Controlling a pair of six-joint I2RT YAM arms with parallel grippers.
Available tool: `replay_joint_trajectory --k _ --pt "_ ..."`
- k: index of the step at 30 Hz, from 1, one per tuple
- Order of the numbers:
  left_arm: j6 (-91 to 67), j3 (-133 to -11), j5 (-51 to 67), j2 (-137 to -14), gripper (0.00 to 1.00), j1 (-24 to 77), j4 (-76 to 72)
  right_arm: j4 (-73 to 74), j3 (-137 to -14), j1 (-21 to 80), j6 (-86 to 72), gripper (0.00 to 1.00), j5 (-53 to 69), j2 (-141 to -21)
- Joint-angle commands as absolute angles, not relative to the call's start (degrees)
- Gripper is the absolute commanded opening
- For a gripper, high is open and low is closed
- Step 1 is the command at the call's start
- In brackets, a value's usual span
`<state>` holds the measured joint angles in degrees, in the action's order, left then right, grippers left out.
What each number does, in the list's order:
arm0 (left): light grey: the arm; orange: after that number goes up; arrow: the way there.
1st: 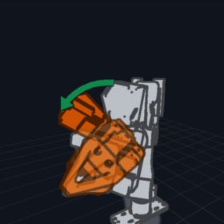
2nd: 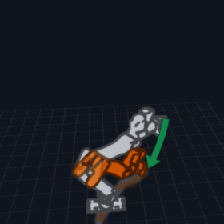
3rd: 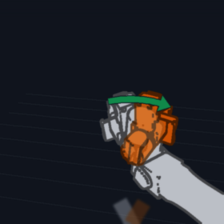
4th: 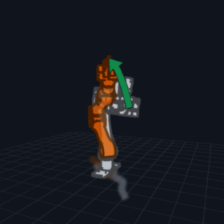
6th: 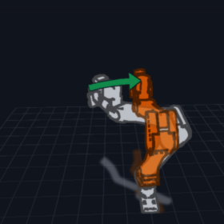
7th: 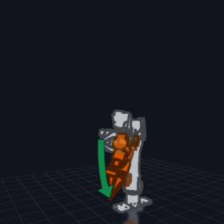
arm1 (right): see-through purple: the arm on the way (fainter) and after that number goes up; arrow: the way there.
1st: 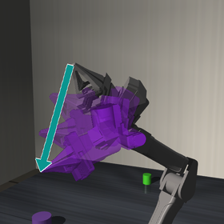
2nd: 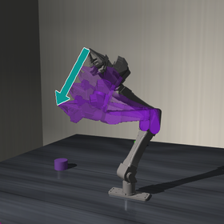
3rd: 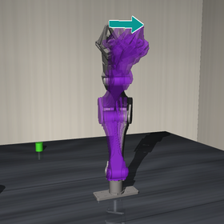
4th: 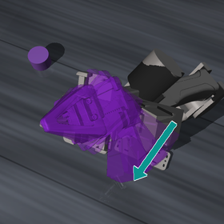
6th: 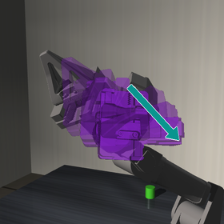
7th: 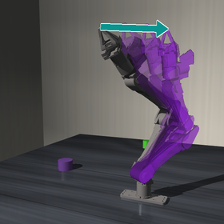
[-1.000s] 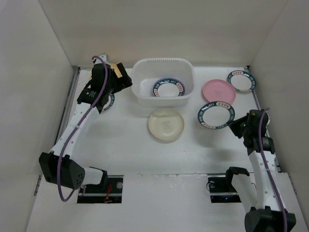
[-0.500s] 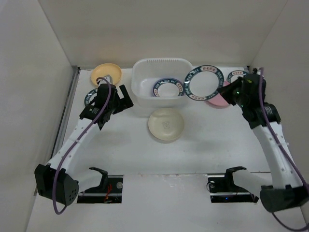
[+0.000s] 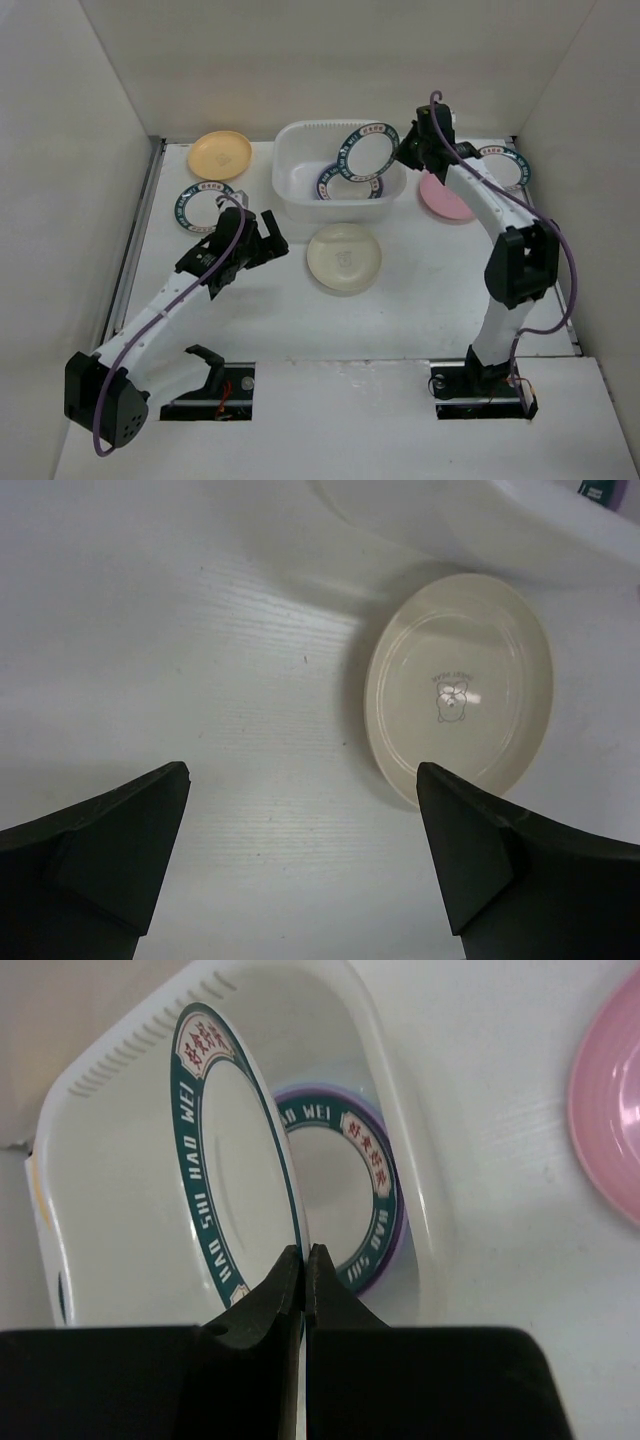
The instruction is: Place the plates into the plastic bin on the countertop
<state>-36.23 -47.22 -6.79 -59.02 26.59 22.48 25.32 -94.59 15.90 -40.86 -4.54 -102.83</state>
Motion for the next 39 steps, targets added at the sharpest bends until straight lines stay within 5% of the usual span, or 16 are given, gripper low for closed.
replay_joint_trajectory --k 1,14,17,23,29,39 --pt "-40.16 -45.36 -6.5 -57.83 1.0 27.29 19.43 19.95 -102.47 17.0 -39.03 0.0 -3.7 -107.91" --pt "-41.04 -41.57 5.97 -72.06 0.99 28.87 3.7 24.34 -104.33 19.02 -36.48 0.21 -3.87 -115.58" --pt "-40.96 -40.7 8.52 -75.23 0.97 29.13 -0.95 24.35 -102.66 19.38 -35.25 0.31 -4.57 -114.09" --pt "-41.4 -39.9 11.07 -81.03 0.92 29.4 -6.68 25.49 -98.97 21.13 -31.91 0.69 -7.46 -108.73" --pt "-41.22 -40.08 11.34 -86.48 0.85 31.5 -9.84 23.47 -91.33 21.84 -31.99 0.81 -8.53 -98.11" --pt "-41.48 -40.78 10.72 -90.97 0.38 33.26 -10.2 21.09 -76.39 20.09 -32.87 0.84 -8.44 -78.68"
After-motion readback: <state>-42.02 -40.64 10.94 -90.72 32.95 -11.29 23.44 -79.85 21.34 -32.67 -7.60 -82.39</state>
